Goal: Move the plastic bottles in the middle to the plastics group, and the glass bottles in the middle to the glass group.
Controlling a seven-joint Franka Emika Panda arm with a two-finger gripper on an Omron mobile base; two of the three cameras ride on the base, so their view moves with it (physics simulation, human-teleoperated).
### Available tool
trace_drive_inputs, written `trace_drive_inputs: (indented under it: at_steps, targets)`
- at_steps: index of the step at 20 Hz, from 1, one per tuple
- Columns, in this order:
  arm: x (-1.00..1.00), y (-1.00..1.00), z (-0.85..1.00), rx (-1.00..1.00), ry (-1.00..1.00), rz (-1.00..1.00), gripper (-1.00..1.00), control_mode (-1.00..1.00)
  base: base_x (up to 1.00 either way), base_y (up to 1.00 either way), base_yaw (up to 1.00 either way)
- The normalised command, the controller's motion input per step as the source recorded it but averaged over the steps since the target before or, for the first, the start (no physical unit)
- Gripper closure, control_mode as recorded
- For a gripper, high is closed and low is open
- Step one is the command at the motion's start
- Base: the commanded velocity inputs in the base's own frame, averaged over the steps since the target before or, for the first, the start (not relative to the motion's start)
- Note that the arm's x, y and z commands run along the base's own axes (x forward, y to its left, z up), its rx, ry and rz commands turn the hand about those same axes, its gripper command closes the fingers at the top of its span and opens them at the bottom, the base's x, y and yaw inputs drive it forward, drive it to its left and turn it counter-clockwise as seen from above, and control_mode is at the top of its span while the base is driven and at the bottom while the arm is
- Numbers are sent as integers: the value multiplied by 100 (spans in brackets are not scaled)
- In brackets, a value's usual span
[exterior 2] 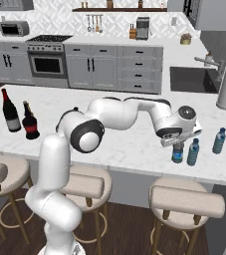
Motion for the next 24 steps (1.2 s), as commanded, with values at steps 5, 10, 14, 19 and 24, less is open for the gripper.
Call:
trace_drive_inputs:
  at_steps: [5,10,14,19,24]
  targets:
    - [0,0,1,-1,0,0,100,-100,0,0,0]
    - [0,0,0,0,0,0,-100,-100,0,0,0]
    - [0,0,0,0,0,0,-100,-100,0,0,0]
    - [0,1,13,-3,0,0,-100,-100,0,0,0]
    - [0,25,41,-1,0,0,-100,-100,0,0,0]
